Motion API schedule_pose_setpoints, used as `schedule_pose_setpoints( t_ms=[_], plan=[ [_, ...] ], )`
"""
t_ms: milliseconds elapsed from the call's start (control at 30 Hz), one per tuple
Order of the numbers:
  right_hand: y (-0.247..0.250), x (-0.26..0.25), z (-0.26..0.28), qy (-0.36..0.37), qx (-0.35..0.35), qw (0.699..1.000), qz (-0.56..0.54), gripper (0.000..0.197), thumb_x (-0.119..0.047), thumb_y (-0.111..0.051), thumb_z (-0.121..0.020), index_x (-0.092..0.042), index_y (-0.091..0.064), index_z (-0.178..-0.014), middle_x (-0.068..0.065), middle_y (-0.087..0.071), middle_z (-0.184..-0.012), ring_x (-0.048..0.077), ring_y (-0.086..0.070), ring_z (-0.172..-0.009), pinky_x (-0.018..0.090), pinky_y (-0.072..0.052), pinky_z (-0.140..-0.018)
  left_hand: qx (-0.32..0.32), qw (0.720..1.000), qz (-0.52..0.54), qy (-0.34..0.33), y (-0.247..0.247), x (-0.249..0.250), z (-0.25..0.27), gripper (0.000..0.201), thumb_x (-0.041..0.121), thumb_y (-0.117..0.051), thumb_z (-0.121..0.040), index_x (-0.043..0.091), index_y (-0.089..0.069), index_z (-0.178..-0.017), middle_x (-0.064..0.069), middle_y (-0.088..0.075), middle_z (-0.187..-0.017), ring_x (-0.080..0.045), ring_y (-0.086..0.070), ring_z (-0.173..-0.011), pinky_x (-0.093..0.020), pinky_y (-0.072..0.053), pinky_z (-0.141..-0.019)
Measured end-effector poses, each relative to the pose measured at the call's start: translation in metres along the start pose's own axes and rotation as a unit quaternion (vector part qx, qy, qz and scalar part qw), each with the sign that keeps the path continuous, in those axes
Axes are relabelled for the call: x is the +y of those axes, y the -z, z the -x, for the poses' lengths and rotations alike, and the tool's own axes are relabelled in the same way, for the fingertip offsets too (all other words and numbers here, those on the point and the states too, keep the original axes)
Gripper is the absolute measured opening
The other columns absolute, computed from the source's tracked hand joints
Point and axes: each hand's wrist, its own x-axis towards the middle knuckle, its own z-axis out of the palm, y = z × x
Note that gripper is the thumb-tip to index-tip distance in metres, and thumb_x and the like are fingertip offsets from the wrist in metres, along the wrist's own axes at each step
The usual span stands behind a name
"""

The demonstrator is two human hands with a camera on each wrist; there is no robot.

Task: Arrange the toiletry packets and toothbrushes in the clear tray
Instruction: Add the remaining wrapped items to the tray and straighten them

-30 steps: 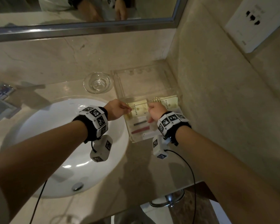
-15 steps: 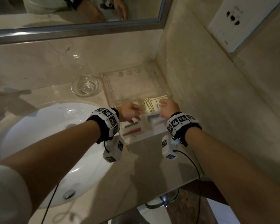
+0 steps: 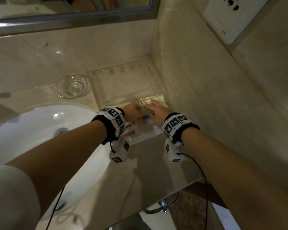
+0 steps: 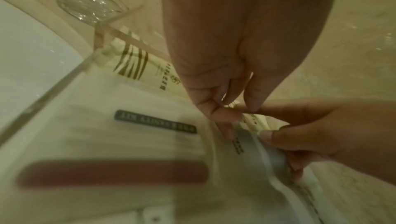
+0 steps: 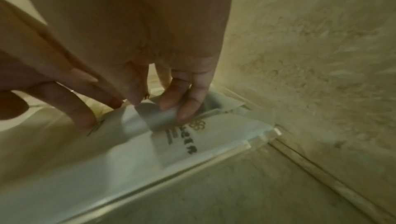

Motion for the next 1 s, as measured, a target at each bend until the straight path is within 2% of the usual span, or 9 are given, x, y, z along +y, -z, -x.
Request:
schedule_pose_setpoints(
  t_ms=[100,200,300,367,567,667,733,833,1000],
  plan=[
    [0.001,-0.001,-0.003,0.001,0.003,1.0,-0.009,0.064,0.002,-0.041,-0.093,-0.026,-0.026,-0.148,-0.005,0.003,-0.16,0.024,-0.028,-0.143,0.033,-0.037,-0.109,0.011,1.0,0.012,-0.002,-0.002,0.003,0.001,0.013,0.014,-0.043,-0.094,0.007,-0.053,-0.092,-0.003,-0.05,-0.07,-0.017,-0.05,-0.064,-0.025,-0.044,-0.053],
    [0.003,-0.002,0.0,0.007,0.018,0.999,-0.03,0.06,0.001,-0.042,-0.092,-0.023,-0.032,-0.146,-0.001,-0.003,-0.16,0.023,-0.025,-0.144,0.032,-0.032,-0.112,0.002,1.0,0.026,0.004,-0.003,0.004,0.002,0.019,0.005,-0.04,-0.093,0.008,-0.054,-0.105,-0.01,-0.058,-0.086,-0.023,-0.057,-0.078,-0.025,-0.042,-0.053],
    [0.007,-0.002,0.01,0.001,0.096,0.994,-0.043,0.048,-0.005,-0.042,-0.092,-0.015,-0.045,-0.139,0.005,-0.027,-0.155,0.025,-0.033,-0.139,0.034,-0.032,-0.113,-0.001,0.999,0.037,0.003,-0.004,0.008,0.001,0.032,0.002,-0.038,-0.093,0.01,-0.051,-0.121,-0.013,-0.056,-0.098,-0.015,-0.056,-0.065,-0.02,-0.043,-0.043],
    [0.011,0.0,0.018,-0.02,0.136,0.99,-0.037,0.04,-0.008,-0.041,-0.094,-0.012,-0.051,-0.132,0.008,-0.044,-0.143,0.028,-0.046,-0.129,0.035,-0.039,-0.105,0.002,0.999,0.046,0.003,-0.006,0.011,0.0,0.034,0.003,-0.041,-0.093,0.008,-0.049,-0.125,-0.01,-0.057,-0.096,-0.01,-0.055,-0.064,-0.021,-0.042,-0.047],
    [0.014,0.013,0.031,-0.031,0.121,0.992,-0.004,0.026,-0.01,-0.045,-0.094,-0.006,-0.061,-0.114,0.011,-0.054,-0.125,0.029,-0.057,-0.109,0.031,-0.044,-0.09,-0.002,0.999,0.052,-0.008,-0.004,0.007,-0.003,0.048,0.007,-0.05,-0.09,0.009,-0.04,-0.137,-0.007,-0.057,-0.106,-0.012,-0.058,-0.07,-0.02,-0.044,-0.054],
    [0.015,0.014,0.036,-0.033,0.106,0.994,0.002,0.025,-0.011,-0.044,-0.094,-0.008,-0.059,-0.114,0.011,-0.058,-0.121,0.027,-0.057,-0.107,0.03,-0.045,-0.088,0.004,0.995,0.101,-0.011,-0.003,0.003,-0.007,0.056,0.001,-0.054,-0.088,0.006,-0.035,-0.14,-0.004,-0.059,-0.095,-0.017,-0.057,-0.073,-0.017,-0.046,-0.054],
    [0.016,0.013,0.037,-0.043,0.095,0.994,0.016,0.026,-0.011,-0.044,-0.094,-0.01,-0.06,-0.114,0.01,-0.06,-0.118,0.026,-0.058,-0.105,0.029,-0.045,-0.085,0.014,0.995,0.102,-0.018,-0.002,0.003,-0.007,0.054,-0.003,-0.055,-0.086,0.0,-0.039,-0.138,-0.009,-0.062,-0.099,-0.023,-0.061,-0.086,-0.02,-0.046,-0.067],
    [0.019,0.01,0.034,-0.054,0.069,0.995,0.04,0.028,-0.014,-0.043,-0.095,-0.012,-0.06,-0.117,0.01,-0.061,-0.119,0.027,-0.059,-0.105,0.031,-0.046,-0.086,0.031,0.996,0.073,-0.031,-0.002,0.005,-0.004,0.045,-0.007,-0.052,-0.086,-0.004,-0.047,-0.13,-0.019,-0.054,-0.13,-0.032,-0.05,-0.123,-0.015,-0.036,-0.079],
    [0.016,0.008,0.033,-0.047,0.019,0.997,0.05,0.032,-0.018,-0.042,-0.096,-0.015,-0.057,-0.124,0.011,-0.061,-0.121,0.029,-0.059,-0.108,0.034,-0.047,-0.089,0.027,0.997,0.064,-0.035,-0.002,0.004,-0.004,0.04,-0.007,-0.05,-0.086,-0.007,-0.049,-0.127,-0.022,-0.052,-0.133,-0.034,-0.047,-0.127,-0.036,-0.036,-0.106]
  ],
)
